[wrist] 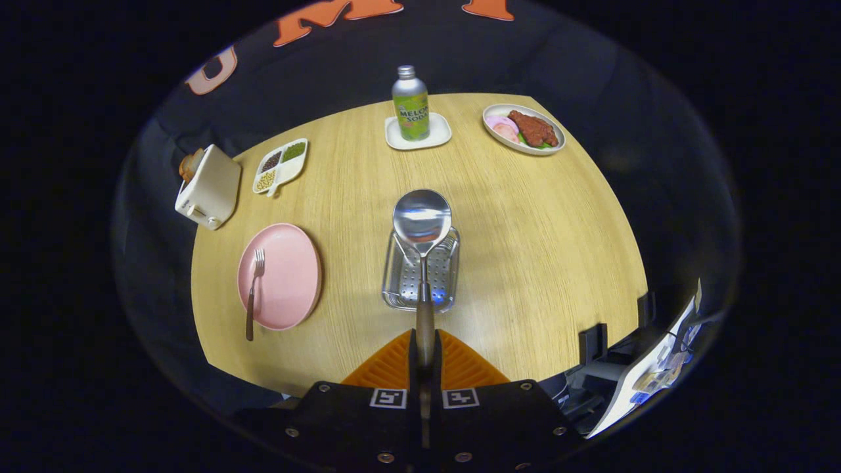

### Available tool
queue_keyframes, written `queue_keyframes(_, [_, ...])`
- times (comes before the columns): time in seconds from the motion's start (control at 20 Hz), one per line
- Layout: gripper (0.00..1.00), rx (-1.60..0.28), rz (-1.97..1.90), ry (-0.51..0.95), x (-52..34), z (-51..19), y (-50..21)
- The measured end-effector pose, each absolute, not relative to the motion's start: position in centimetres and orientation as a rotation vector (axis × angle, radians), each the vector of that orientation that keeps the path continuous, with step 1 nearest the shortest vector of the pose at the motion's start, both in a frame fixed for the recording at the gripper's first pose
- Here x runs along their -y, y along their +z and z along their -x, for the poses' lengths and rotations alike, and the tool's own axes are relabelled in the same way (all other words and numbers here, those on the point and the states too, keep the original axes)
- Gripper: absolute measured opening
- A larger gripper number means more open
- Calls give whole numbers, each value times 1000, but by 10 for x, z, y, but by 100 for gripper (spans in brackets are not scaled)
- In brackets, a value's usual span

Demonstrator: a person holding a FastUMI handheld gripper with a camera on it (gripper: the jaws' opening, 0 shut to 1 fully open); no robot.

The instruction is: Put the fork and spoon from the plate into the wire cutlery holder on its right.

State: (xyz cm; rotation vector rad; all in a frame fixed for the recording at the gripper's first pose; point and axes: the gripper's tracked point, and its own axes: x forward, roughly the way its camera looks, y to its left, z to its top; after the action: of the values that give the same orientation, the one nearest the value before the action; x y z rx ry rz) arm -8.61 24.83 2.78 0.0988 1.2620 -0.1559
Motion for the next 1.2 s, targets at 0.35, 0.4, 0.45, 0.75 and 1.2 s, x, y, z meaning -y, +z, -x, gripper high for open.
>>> queue_keyframes(0.35, [5,-1442,-107,-75,-248,99,14])
queue_keyframes(0.4, [5,-1476,-113,-62,-250,101,13])
queue_keyframes(0.45, [6,-1501,-121,-49,-254,101,10])
queue_keyframes(0.75, [7,-1613,-140,-6,-266,91,0])
queue_keyframes(1.2, [9,-1533,-141,-75,-256,57,4])
